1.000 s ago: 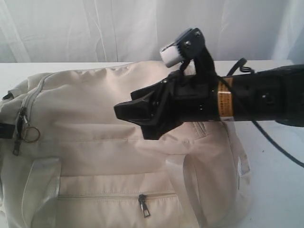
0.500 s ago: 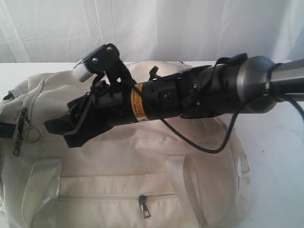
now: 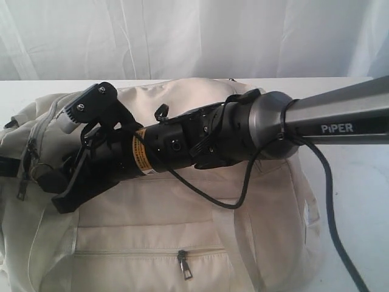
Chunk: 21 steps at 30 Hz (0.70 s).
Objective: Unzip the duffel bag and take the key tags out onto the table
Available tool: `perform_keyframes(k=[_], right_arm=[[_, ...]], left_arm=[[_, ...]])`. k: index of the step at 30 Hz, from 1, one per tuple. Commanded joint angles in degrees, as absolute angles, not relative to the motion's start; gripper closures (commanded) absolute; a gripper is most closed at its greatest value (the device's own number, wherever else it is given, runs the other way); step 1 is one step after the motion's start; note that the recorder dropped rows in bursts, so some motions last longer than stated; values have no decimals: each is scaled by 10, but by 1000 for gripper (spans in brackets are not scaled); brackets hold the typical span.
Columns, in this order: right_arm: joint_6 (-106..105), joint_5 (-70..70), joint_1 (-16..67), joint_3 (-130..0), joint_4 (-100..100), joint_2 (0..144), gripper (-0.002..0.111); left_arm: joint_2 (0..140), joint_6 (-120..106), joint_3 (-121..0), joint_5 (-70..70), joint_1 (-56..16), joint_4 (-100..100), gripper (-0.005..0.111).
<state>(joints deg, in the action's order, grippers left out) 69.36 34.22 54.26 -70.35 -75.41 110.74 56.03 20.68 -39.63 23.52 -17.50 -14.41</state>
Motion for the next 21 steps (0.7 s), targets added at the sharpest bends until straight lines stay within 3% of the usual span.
perform_keyframes(k=[1,16,21], right_arm=[[691,334,544,-709,-750,1109,58],[646,318,573,-747,-714,1137,58],[646,318,573,-747,-720,1137,67]], left_arm=[[554,209,-400,245,-173,-133,107],[554,209,-400,257,-173,-132,107],[554,209,-400,257,-173,-132,107]])
